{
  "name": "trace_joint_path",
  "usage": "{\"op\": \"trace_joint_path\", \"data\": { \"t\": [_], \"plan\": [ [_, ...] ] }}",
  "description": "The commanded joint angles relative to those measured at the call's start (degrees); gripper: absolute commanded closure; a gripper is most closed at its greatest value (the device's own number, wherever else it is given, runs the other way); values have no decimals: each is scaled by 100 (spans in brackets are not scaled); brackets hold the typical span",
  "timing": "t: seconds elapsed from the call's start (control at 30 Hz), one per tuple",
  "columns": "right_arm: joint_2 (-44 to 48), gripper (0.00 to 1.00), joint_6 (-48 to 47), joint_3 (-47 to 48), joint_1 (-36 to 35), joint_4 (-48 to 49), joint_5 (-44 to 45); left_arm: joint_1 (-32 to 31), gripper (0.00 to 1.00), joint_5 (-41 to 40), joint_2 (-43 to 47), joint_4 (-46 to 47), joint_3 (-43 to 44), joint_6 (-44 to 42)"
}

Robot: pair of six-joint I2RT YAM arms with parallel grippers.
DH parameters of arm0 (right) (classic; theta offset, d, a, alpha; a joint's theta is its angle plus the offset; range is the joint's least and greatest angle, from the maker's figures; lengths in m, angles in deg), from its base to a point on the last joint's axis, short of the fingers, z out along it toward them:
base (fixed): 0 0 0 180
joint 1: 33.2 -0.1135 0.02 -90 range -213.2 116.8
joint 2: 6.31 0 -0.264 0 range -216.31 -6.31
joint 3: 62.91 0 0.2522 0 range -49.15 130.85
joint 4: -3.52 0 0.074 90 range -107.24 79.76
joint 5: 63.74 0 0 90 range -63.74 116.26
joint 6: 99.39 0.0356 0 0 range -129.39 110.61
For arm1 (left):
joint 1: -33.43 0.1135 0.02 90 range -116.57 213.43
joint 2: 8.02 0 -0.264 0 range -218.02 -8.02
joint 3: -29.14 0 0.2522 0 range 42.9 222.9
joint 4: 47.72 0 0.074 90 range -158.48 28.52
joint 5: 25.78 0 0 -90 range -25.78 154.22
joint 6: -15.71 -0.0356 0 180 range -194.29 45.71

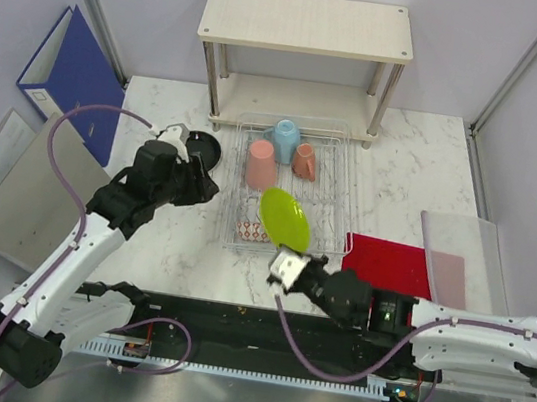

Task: Unload the mixed dishes from the dish rack
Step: Pick up the plate from the dish rack.

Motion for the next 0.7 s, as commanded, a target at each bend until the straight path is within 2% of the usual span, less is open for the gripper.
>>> {"op": "trace_joint_path", "data": {
  "t": [0.0,0.03,0.1,0.2,0.47,0.67],
  "plan": [
    [31,100,-2594,-923,-1002,1578,1559,-17,42,1526,117,257,370,-669],
    [-66,100,-2772,-1004,-1230,1666,1944,-17,42,1739,152,266,370,-774],
    [-347,100,-3036,-1197,-1398,1991,2184,-26,41,2291,240,223,370,-863],
    [-655,100,-3554,-1399,-1592,2571,2431,-35,41,2688,381,-6,309,-1021],
    [-1279,100,-3890,-1304,-1610,3011,2247,-140,41,2980,1110,-147,-280,-1057],
    [-1763,100,-3925,-1023,-1619,3143,1940,-237,40,3226,1163,-24,-465,-969]
  ]
}}
